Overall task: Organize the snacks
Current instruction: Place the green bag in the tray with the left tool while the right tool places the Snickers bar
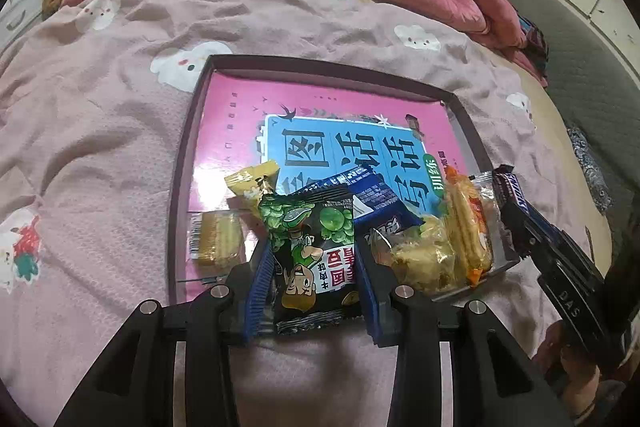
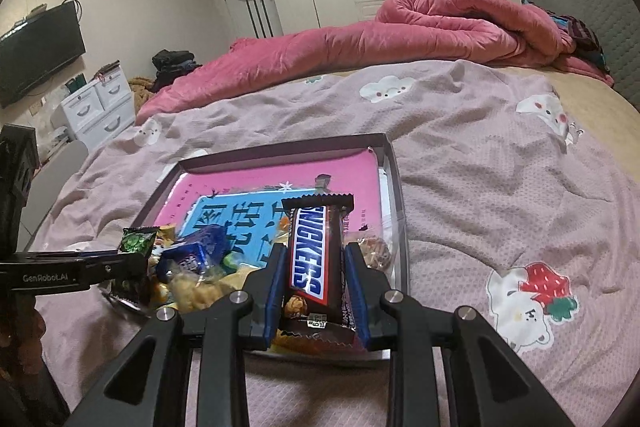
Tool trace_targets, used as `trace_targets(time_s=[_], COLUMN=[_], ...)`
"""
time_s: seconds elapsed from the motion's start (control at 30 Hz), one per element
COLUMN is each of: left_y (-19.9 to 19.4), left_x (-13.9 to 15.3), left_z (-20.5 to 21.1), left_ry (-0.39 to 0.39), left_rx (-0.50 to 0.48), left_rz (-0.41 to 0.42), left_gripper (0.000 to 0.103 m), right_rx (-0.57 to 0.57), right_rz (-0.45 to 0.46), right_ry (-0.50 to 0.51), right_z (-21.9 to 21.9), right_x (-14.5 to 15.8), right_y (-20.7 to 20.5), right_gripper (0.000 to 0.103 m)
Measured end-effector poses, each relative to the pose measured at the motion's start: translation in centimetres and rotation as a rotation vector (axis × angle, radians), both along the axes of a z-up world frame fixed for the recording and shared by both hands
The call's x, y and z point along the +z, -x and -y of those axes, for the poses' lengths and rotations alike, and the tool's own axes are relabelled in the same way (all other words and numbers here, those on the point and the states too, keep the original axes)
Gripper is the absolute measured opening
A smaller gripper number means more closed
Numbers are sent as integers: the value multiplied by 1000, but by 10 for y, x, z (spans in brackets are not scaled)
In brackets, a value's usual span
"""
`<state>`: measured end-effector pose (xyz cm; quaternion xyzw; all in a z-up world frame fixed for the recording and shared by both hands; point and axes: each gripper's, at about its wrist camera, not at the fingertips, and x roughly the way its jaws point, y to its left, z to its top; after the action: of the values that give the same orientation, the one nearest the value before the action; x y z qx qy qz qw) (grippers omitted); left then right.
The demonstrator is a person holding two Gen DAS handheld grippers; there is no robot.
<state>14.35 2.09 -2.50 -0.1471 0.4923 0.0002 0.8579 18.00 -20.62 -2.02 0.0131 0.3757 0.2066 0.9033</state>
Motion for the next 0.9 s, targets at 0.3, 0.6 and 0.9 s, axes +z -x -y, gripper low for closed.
trace_targets(time_s=[0.3, 0.6, 0.9], left_y=[-4, -1, 17], left_x=[-6, 1, 19], left_z=[-1, -4, -8], left_ry=[13, -2, -2], left_rx=[6, 12, 22], left_rz=[3, 22, 64], left_gripper=[43, 60, 73], right_rx=[-3, -16, -2], right_rz=[-8, 27, 46], right_ry=[19, -5, -26], right_z=[-4, 3, 3], right_x=[-8, 6, 26], right_y=[-5, 7, 34], right_gripper=[30, 43, 52])
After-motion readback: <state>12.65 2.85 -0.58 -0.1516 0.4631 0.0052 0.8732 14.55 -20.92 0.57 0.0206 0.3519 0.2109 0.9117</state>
